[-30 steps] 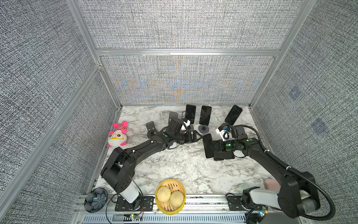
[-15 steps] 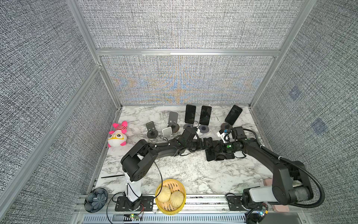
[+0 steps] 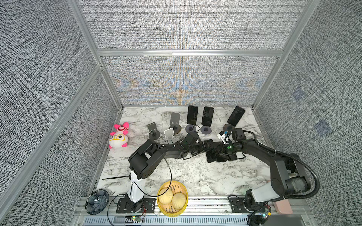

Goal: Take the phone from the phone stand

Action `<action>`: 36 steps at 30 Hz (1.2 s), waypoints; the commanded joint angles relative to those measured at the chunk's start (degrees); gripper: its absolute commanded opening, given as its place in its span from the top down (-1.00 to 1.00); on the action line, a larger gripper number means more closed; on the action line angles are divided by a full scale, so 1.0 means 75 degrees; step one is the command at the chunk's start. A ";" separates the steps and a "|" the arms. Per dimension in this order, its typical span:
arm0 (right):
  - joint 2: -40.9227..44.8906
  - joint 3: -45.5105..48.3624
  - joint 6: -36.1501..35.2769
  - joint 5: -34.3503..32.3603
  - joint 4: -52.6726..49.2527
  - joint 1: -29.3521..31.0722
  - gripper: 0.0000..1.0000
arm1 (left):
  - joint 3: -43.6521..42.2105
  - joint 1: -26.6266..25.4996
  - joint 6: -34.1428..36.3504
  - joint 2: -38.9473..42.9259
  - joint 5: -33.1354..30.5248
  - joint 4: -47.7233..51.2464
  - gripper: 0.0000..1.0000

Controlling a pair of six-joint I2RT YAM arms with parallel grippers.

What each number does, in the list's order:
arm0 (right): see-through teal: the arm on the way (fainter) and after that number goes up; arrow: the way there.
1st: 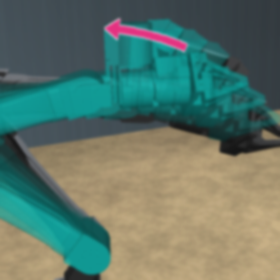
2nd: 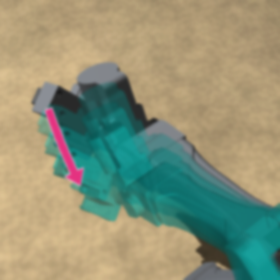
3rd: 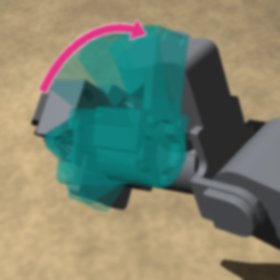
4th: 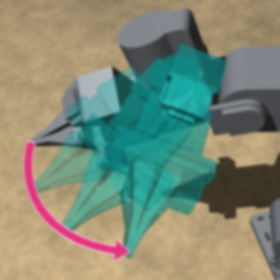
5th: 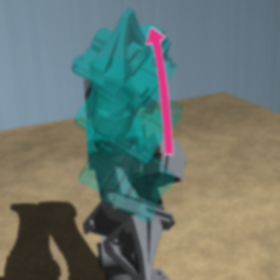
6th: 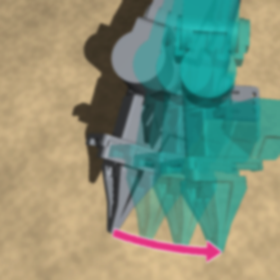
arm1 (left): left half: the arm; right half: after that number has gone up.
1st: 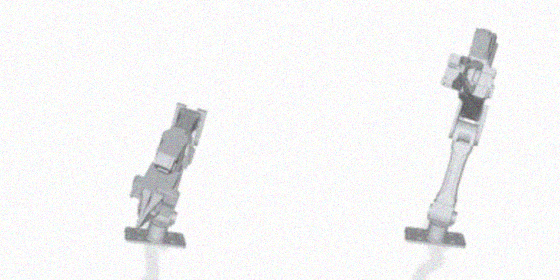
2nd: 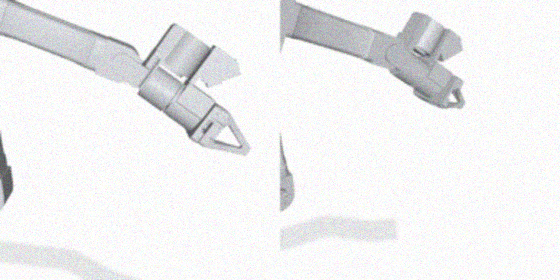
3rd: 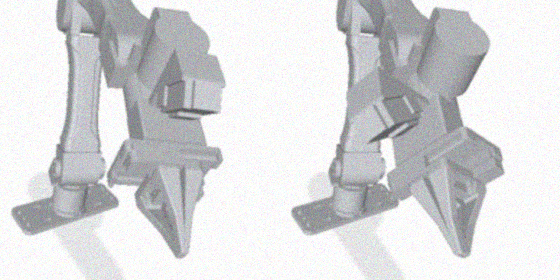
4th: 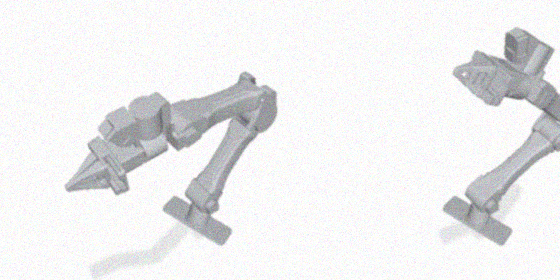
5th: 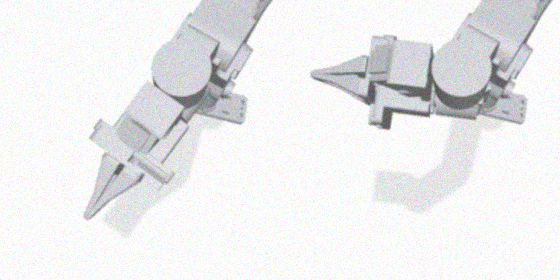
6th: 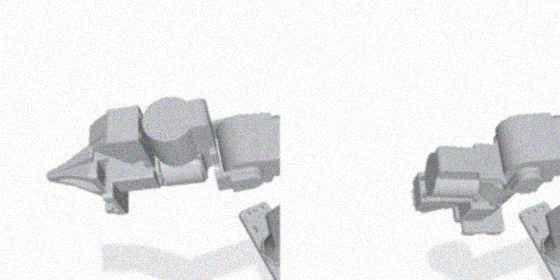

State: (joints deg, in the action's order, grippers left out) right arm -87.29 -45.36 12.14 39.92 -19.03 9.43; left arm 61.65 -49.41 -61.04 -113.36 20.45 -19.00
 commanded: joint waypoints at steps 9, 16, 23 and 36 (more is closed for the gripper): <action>-0.0340 -0.0069 0.0148 0.0355 0.0282 0.0004 1.00 | -0.0010 -0.0054 -0.0514 -0.0236 -0.0149 -0.0175 -0.97; -0.0478 -0.0136 0.0136 0.0155 0.0167 0.0003 0.88 | -0.0040 -0.0057 -0.0653 -0.0237 -0.0309 -0.0236 -0.97; -0.0639 -0.0186 0.0098 -0.0162 -0.0023 0.0008 0.70 | -0.0100 -0.0087 -0.0791 -0.0306 -0.0277 -0.0463 -0.97; -0.0749 -0.0278 0.0092 -0.0499 -0.0170 0.0008 0.43 | -0.0110 -0.0138 -0.0920 -0.0413 -0.0256 -0.0615 -0.97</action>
State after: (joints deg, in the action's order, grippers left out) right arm -92.86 -46.89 13.10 36.53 -19.81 9.39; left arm 61.06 -50.26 -67.55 -116.01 19.03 -25.34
